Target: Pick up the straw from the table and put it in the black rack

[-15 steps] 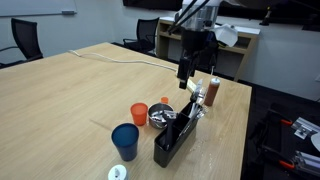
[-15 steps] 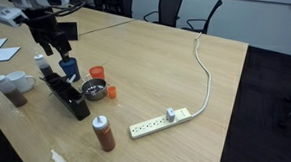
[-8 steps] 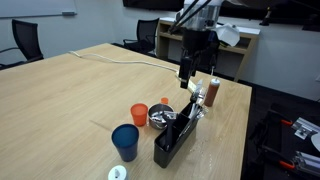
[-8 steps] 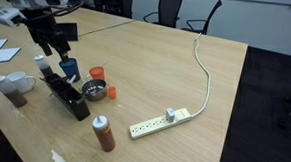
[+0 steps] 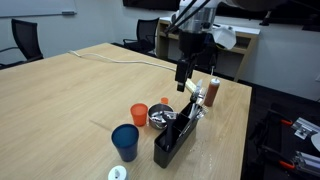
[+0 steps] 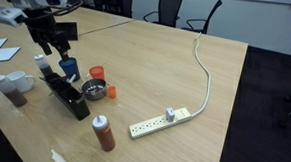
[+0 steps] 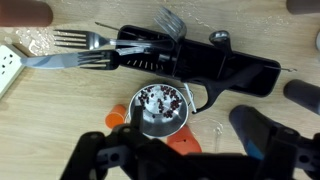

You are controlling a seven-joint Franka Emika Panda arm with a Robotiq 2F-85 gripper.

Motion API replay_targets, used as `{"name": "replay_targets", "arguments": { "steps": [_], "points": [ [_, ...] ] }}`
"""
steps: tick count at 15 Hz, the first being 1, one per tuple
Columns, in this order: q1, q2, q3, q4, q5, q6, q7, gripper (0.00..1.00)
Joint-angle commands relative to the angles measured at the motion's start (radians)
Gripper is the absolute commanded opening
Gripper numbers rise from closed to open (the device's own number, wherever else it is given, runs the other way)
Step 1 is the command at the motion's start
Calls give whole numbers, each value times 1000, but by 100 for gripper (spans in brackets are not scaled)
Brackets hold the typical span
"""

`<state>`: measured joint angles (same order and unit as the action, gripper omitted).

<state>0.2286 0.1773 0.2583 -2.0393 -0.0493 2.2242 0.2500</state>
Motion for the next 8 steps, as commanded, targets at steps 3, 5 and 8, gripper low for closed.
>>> {"name": "replay_targets", "arguments": {
  "steps": [3,5,8],
  "points": [
    [61,226,-26,262,-98,-86,-75,100],
    [84,332,-45,386,-143,-93,-112,100],
    [122,474,-78,583,-187,-115,-164,100]
  ]
}}
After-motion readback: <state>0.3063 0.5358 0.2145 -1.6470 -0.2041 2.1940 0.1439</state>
